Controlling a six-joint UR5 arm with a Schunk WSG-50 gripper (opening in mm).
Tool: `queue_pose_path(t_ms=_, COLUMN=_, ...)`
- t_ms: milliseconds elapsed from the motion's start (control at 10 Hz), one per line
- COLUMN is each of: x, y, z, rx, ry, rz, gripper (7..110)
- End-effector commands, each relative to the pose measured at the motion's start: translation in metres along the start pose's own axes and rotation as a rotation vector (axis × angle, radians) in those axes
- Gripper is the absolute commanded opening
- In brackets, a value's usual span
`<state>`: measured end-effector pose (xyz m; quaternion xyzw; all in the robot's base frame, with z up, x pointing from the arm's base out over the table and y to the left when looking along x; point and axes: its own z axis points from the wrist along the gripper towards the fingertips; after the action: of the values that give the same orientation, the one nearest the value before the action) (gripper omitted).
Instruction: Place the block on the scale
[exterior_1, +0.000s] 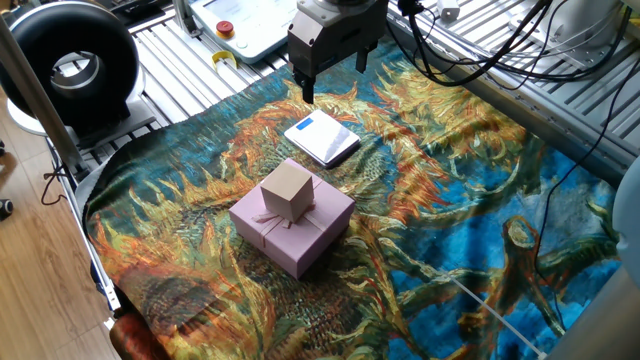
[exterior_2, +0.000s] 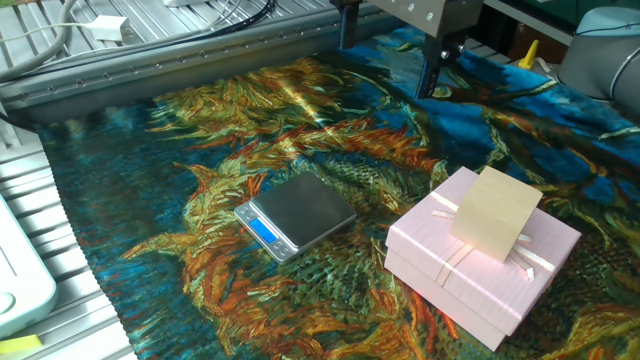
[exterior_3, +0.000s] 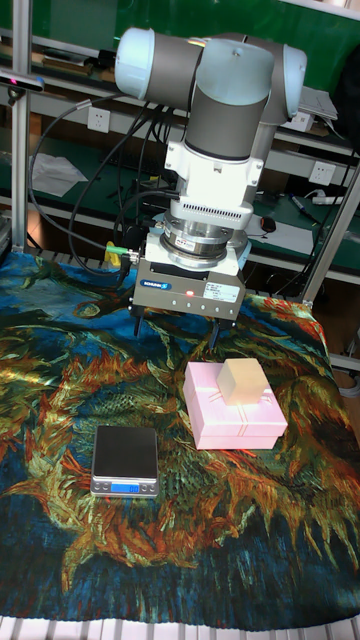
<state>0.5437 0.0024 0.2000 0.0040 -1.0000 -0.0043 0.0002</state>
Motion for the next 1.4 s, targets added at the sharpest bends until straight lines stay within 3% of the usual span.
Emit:
queue_pose_path(t_ms=0, x=-0.0389, y=-0.0223, z=-0.0039, rx=0.107, ry=-0.151, rz=-0.112, gripper=109)
queue_pose_path(t_ms=100, x=-0.0393, y=-0.0223, z=-0.0039, rx=0.108, ry=-0.152, rz=-0.114, gripper=7)
queue_pose_path(t_ms=900, x=-0.0385, y=-0.0229, z=-0.0037, rx=0.112, ry=-0.148, rz=-0.130, gripper=7)
queue_pose_path(t_ms=1300, x=-0.0346, y=-0.0202, z=-0.0027, rx=0.108, ry=-0.131, rz=-0.200, gripper=7)
